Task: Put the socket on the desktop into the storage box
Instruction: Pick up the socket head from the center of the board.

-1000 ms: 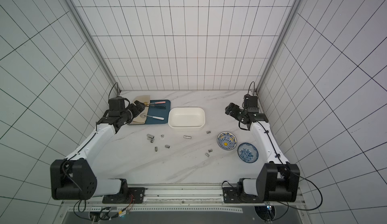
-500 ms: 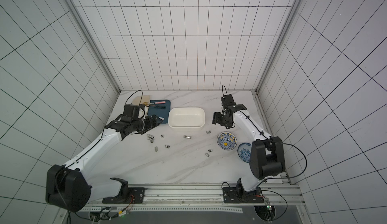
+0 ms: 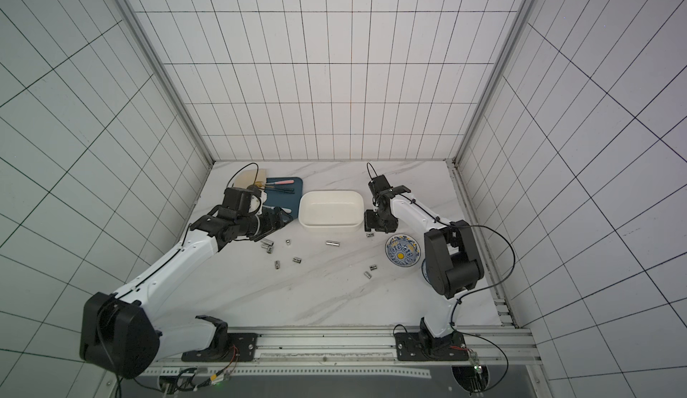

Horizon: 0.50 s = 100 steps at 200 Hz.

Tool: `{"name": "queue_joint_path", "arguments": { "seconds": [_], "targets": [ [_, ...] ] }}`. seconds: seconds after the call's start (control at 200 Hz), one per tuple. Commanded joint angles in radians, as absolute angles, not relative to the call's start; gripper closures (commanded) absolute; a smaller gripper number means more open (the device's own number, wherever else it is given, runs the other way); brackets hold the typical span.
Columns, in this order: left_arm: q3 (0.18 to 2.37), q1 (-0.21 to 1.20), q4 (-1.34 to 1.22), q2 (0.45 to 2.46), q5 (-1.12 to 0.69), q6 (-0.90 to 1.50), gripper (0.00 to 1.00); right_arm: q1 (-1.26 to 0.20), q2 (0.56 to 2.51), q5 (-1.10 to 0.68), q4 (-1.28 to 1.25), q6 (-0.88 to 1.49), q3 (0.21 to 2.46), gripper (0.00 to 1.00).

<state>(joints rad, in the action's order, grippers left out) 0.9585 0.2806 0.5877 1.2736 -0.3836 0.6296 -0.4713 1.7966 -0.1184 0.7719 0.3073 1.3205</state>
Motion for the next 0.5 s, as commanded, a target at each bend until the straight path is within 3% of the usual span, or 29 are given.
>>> {"name": "queue_joint_path", "arguments": {
  "seconds": [0.0, 0.495],
  "targets": [
    [0.948, 0.285, 0.581, 1.265, -0.397, 0.635, 0.10, -0.482, 1.821, -0.095, 0.775, 0.302, 1.350, 0.40],
    [0.931, 0.285, 0.583, 1.272, -0.398, 0.647, 0.10, -0.489, 1.890, -0.117, 0.704, 0.295, 1.336, 0.44]
  ]
}}
